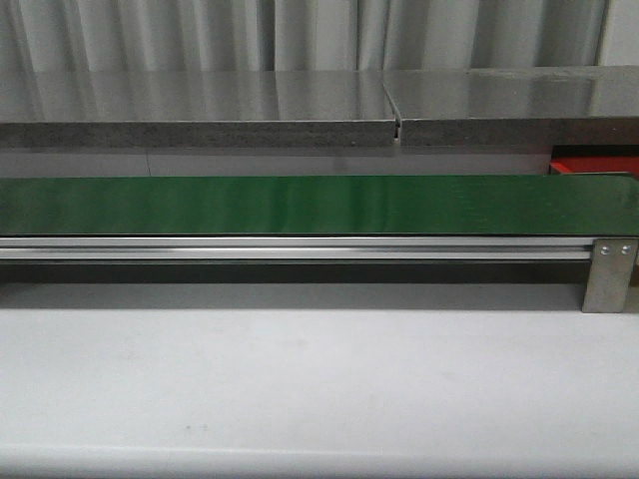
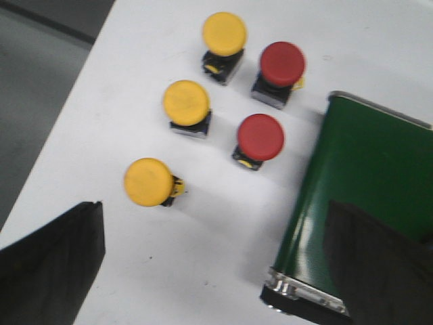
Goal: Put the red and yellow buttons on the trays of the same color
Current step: 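Lower the red button onto the belt and open the left gripper, then move the left gripper over a yellow button and grasp it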
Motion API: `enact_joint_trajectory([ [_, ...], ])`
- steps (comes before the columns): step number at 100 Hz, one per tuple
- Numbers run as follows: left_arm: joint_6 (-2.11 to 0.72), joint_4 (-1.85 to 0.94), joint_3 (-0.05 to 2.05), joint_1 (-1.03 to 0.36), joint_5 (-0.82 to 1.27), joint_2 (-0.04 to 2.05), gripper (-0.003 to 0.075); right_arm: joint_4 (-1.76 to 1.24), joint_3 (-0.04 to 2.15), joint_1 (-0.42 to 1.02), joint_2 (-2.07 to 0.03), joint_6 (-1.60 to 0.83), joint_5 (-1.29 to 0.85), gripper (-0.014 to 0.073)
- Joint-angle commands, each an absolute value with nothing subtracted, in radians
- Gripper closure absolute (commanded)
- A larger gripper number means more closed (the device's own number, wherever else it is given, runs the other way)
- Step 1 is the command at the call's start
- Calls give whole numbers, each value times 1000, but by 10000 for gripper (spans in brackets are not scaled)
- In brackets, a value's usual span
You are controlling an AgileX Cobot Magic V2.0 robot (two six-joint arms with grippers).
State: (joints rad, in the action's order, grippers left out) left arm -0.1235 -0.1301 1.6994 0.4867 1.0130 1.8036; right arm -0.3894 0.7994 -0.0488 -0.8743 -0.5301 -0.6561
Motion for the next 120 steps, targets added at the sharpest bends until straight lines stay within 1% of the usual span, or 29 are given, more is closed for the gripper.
enact_joint_trajectory([
  [1, -112, -143, 1704, 515, 939, 1755, 83, -409, 822, -50, -865, -536, -589, 711],
  [18, -112, -141, 1695, 547, 926, 1795, 83, -409, 822, -50, -865, -536, -589, 711],
  [76, -121, -149, 1695, 546, 920, 1986, 83, -409, 822, -50, -865, -536, -589, 711],
  [120, -121, -138, 1714, 548, 839, 2054, 83, -409, 822, -50, -865, -536, -589, 711],
])
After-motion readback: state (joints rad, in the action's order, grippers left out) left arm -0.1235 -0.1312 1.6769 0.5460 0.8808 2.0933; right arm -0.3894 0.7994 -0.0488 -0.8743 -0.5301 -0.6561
